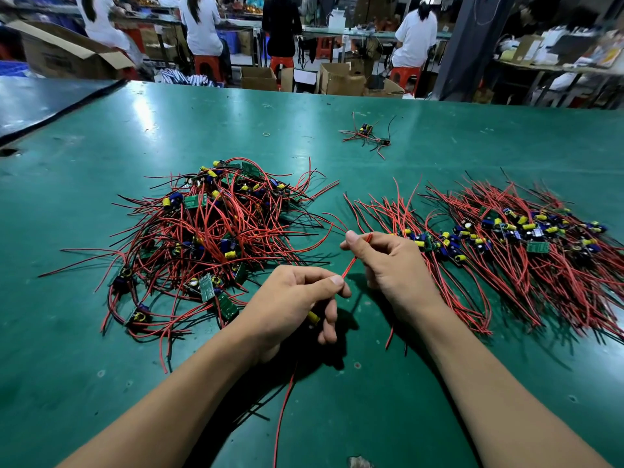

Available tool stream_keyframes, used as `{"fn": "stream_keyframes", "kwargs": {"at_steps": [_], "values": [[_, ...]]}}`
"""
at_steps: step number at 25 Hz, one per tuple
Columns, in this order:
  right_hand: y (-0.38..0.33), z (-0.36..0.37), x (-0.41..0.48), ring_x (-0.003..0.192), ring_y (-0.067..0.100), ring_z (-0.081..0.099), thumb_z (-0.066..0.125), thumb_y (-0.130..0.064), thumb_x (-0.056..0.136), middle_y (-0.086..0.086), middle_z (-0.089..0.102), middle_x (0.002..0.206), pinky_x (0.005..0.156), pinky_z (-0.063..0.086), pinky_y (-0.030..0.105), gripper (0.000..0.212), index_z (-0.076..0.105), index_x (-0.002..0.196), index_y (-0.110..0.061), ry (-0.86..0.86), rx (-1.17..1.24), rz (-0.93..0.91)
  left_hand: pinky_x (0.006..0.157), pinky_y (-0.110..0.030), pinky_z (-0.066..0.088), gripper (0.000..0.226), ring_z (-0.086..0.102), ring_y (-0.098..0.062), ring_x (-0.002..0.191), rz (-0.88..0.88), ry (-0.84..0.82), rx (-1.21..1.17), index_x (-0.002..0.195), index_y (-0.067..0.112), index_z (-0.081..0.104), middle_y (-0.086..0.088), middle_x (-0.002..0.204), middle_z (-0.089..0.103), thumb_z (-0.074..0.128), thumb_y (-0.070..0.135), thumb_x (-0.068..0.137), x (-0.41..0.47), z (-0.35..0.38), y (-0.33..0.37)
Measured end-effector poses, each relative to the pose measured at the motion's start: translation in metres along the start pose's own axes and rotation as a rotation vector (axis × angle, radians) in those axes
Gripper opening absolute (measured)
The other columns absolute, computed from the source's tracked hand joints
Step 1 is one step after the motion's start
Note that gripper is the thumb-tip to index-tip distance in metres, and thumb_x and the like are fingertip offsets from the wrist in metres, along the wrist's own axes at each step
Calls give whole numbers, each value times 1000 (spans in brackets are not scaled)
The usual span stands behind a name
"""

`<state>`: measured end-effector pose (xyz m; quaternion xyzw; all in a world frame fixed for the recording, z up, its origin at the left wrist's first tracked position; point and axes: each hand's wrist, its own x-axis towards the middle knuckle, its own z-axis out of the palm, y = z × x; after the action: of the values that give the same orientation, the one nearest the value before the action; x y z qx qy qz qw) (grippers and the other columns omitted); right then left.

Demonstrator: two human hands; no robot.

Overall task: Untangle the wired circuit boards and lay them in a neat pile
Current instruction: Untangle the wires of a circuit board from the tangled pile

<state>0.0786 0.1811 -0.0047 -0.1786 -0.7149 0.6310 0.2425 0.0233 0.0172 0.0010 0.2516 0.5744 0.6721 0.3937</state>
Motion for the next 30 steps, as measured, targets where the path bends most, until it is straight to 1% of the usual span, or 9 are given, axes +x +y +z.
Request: {"fn": "stream_keyframes", "kwargs": {"at_steps": [2, 5, 10, 14, 16, 19, 23, 26, 30], "values": [[1, 1, 1, 39, 1, 36, 67, -39, 94, -15, 43, 41, 44, 27, 12, 32, 75, 77, -12, 64, -116, -81, 38, -20, 40, 20, 53, -20, 37, -7, -2, -26, 80, 6, 68, -8, 51, 51, 58, 15, 94, 0, -1, 2], [-1, 5, 1, 46, 12, 28, 61, -50, 95, 2, 36, 52, 47, 21, 27, 43, 74, 71, -17, 121, -157, -52, 38, -21, 39, 20, 53, -20, 37, -14, -11, -47, 79, 7, 69, -8, 51, 51, 59, 17, 93, 1, -2, 3], [-14, 10, 2, 36, 3, 21, 45, -47, 103, -6, 40, 59, 33, 19, 17, 57, 78, 69, -16, -17, 520, 408, 39, -21, 41, 19, 54, -21, 38, -1, -18, -34, 82, 2, 66, -10, 52, 53, 56, 13, 94, 1, 1, 2], [-20, 0, 3, 34, 4, 22, 46, -42, 103, -6, 38, 60, 35, 18, 16, 57, 78, 67, -13, -103, 765, 572, 39, -22, 42, 20, 54, -22, 38, 4, -20, -34, 82, 1, 65, -11, 52, 53, 56, 11, 94, 2, 2, 2], [-21, -1, 3, 33, 4, 22, 50, -42, 101, -6, 36, 60, 35, 16, 16, 53, 72, 63, -13, -100, 760, 596, 39, -22, 42, 19, 55, -22, 39, 0, -24, -31, 82, 0, 65, -11, 52, 54, 55, 11, 95, 2, 2, 2], [-22, -2, 2, 34, 2, 22, 54, -52, 94, -7, 37, 56, 33, 18, 15, 45, 69, 81, -11, -107, 616, 527, 40, -23, 45, 19, 58, -22, 41, -4, 7, -43, 86, -1, 63, -12, 55, 56, 54, 12, 96, 2, 3, 1], [-22, -2, 0, 41, 2, 23, 60, -72, 71, -8, 41, 63, 36, 21, 15, 74, 69, 110, -10, -103, 472, 481, 48, -26, 54, 31, 65, -25, 52, -16, 123, -151, 100, -6, 61, -17, 66, 65, 52, 24, 99, 5, 5, 2], [-20, -1, 0, 43, 4, 26, 57, -78, 69, -8, 44, 63, 37, 25, 17, 80, 69, 110, -10, -65, 432, 467, 55, -33, 57, 54, 68, -32, 63, -71, 160, -247, 109, -5, 58, -23, 78, 69, 41, 46, 100, 8, 4, 5], [-20, 0, -2, 44, 6, 32, 58, -81, 64, -7, 50, 66, 41, 29, 20, 85, 69, 112, -13, -61, 380, 401, 63, -39, 61, 64, 72, -37, 75, -107, 165, -316, 116, 2, 57, -25, 88, 72, 34, 59, 96, 8, 0, 7]]}}
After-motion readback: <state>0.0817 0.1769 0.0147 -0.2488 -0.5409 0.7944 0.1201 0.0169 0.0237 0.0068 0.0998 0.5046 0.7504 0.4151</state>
